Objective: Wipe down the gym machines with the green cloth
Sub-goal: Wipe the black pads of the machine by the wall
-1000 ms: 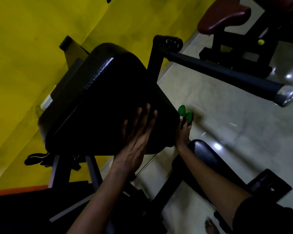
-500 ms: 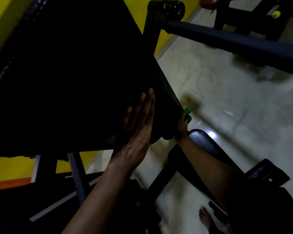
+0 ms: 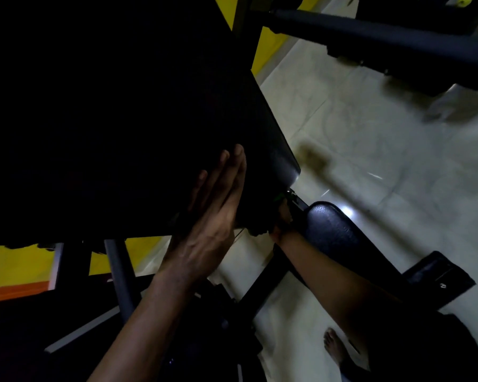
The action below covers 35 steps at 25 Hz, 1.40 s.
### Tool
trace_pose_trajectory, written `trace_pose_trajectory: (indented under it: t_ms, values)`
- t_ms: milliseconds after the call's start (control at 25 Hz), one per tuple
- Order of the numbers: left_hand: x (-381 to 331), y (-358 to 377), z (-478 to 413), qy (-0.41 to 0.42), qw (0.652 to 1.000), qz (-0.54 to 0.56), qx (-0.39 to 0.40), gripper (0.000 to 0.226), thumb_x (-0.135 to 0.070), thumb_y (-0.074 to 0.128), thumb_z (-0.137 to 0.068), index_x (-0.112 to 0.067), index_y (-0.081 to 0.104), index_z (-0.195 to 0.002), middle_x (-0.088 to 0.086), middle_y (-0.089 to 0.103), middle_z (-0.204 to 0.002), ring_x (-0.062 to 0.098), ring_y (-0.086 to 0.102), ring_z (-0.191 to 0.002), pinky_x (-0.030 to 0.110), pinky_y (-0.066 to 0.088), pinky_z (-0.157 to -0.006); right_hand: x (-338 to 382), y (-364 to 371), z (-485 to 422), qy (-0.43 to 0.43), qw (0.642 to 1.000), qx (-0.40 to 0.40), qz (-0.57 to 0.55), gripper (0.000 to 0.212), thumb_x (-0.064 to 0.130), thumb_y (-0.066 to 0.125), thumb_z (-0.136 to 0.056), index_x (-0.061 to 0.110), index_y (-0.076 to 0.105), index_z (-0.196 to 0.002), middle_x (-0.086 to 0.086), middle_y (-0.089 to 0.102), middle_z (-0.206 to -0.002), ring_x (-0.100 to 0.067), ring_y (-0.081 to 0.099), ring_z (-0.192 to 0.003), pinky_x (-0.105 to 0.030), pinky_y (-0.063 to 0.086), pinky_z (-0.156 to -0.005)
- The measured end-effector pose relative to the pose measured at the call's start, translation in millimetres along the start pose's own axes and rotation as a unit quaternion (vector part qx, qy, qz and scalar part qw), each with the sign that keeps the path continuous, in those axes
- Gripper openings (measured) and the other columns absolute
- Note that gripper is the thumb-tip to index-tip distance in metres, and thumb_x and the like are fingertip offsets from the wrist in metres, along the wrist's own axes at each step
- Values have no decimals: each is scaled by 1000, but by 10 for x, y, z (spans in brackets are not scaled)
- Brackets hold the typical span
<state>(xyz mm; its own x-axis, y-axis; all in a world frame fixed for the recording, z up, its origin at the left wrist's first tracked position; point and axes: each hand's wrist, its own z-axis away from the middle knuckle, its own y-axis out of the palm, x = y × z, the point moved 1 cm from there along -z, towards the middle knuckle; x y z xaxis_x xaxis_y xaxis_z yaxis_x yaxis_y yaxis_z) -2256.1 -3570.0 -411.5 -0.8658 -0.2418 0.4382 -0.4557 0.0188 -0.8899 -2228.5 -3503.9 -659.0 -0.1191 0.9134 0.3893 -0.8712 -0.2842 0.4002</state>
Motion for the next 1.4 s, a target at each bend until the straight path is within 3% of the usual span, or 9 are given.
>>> trace_pose_trajectory:
  t_ms: [120, 360, 560, 640, 760, 1040, 1120, 1280, 1400]
  values:
    - [110, -32, 224, -35, 999, 6, 23, 97, 10, 43, -70, -8, 5, -158, -1, -11, -166, 14, -8, -153, 32, -8, -123, -237, 125, -28, 17, 997, 23, -69, 41, 45, 26, -108, 18, 50, -89, 7, 57, -60, -2, 54, -38, -19, 42, -36]
    - [200, -178, 359, -28, 998, -16, 60, 95, 14, 47, -70, -3, 13, -156, 2, -3, -166, 16, -1, -153, 33, -5, -124, -282, 342, 192, 109, 971, 90, -194, 78, 33, 13, -109, 18, 61, -49, 5, 50, -39, -9, 49, -31, -14, 38, -33]
    - [265, -405, 377, -13, 998, 10, 61, 84, 13, 31, -74, -1, 17, -155, 11, 14, -164, 21, 10, -153, 33, -3, -124, -222, 550, 395, 56, 988, -4, -144, 28, 44, 44, -103, 19, 55, -97, 2, 60, -85, -14, 61, -70, -25, 51, -55]
    - [319, -511, 424, -13, 999, -18, 42, 81, 12, 35, -78, -1, 19, -155, 10, 10, -165, 20, 7, -153, 34, -3, -124, -282, 648, 363, 38, 984, -46, -167, 43, 54, 65, -88, 17, 53, -106, -1, 62, -80, -19, 63, -64, -28, 53, -54]
    - [359, -611, 476, -4, 997, -59, 42, 82, 10, 41, -80, 0, 13, -156, 10, 4, -166, 20, 1, -154, 35, -5, -124, -100, 732, 551, 32, 978, -19, -207, 29, 44, 36, -105, 21, 52, -98, 1, 56, -87, -16, 59, -70, -26, 51, -58]
    - [493, -821, 582, -65, 995, -68, -14, 77, 1, 47, -90, -10, 14, -158, 6, -8, -166, 20, -5, -153, 37, -7, -123, 89, 815, 1020, 13, 976, -24, -216, 28, 34, 45, -106, 12, 57, -118, -1, 57, -88, -15, 58, -69, -23, 48, -50]
    - [566, -953, 598, -85, 994, -60, -23, 82, 3, 55, -88, -11, 14, -158, 5, -8, -166, 18, -6, -153, 36, -6, -123, 118, 829, 1104, 19, 968, 1, -249, 24, 31, 43, -107, 12, 57, -106, -2, 55, -86, -16, 57, -68, -20, 48, -45]
    - [622, -1096, 622, -64, 996, -64, -21, 79, 0, 46, -87, -9, 13, -158, 7, 1, -167, 17, -3, -153, 32, -6, -123, 158, 983, 1346, -51, 975, -2, -217, 26, 28, 43, -107, 13, 58, -123, -8, 66, -109, -22, 64, -92, -29, 54, -77]
    - [695, -1175, 679, -62, 995, -79, -28, 85, 3, 50, -85, -9, 10, -158, 7, -3, -167, 19, -2, -154, 36, -1, -123, 332, 1026, 1589, -245, 963, -104, -49, 32, 18, 48, -105, 11, 56, -135, -5, 62, -124, -20, 56, -115, -23, 38, -96]
